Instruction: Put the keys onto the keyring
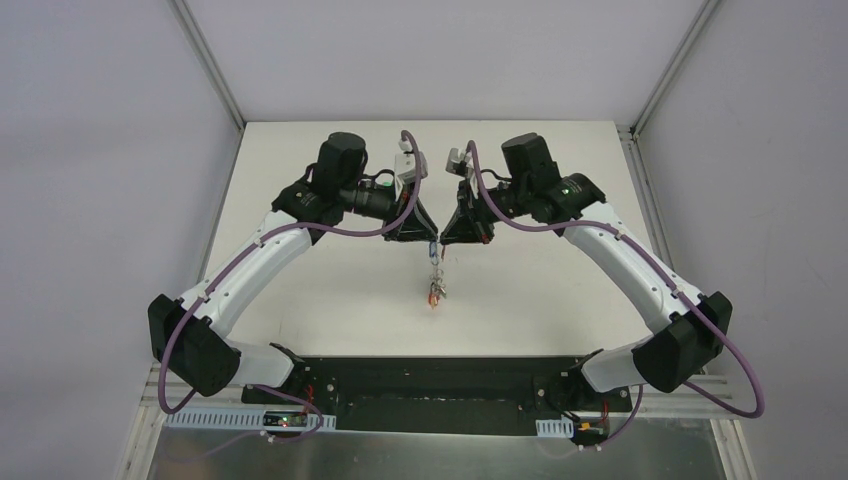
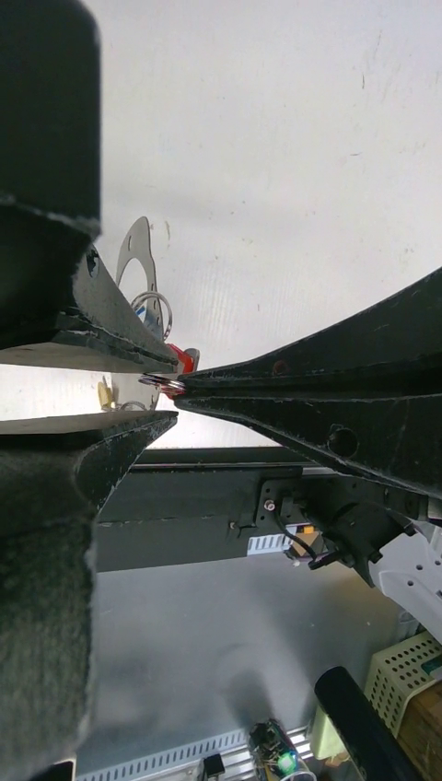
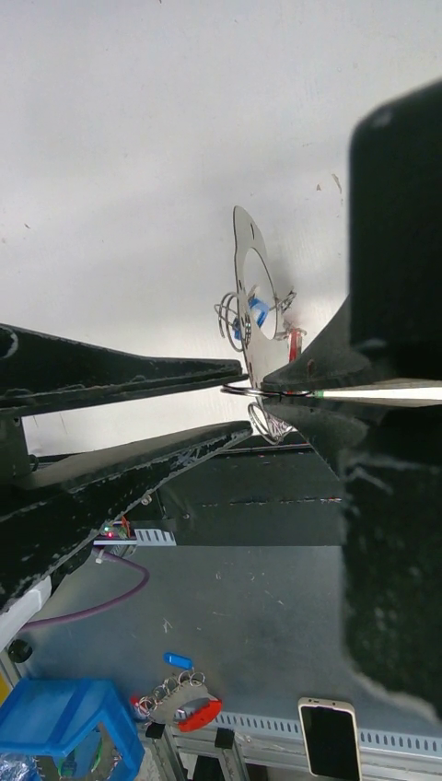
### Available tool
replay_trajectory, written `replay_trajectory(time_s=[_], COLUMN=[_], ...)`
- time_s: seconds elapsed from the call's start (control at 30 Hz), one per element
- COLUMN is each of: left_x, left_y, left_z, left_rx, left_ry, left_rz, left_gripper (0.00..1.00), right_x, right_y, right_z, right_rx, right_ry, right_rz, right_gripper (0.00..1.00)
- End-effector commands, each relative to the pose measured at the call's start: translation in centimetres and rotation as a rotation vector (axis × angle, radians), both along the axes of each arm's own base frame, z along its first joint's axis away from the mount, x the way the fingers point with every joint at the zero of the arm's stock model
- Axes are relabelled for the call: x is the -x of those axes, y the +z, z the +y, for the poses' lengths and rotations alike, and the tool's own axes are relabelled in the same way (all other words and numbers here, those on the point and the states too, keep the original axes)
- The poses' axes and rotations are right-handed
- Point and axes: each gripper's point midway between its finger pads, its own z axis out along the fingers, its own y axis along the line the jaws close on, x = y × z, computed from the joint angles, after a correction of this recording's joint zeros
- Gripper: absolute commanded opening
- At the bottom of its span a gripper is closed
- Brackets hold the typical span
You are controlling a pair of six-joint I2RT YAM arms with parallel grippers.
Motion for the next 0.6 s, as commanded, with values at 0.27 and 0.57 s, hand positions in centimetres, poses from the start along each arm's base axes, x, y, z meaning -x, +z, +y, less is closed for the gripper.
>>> replay_trajectory(time_s=[0.27, 0.57], left_x=[0.80, 0.84], left_y=[0.08, 0.39], left_z=[-0.53, -0.83], left_rx=[-0.001, 0.003], left_ry=[-0.055, -0.047], left_rz=[-0.044, -0.020], left_gripper=[0.14, 0.00], right_x=[0.17, 0.08], right_y=[2.11, 1.93], right_z=[0.74, 0.57], right_rx=[-0.061, -0.063], right_ry=[0.038, 0.022], right_rz=[-0.040, -0.043], right_gripper=[0.00, 0.00])
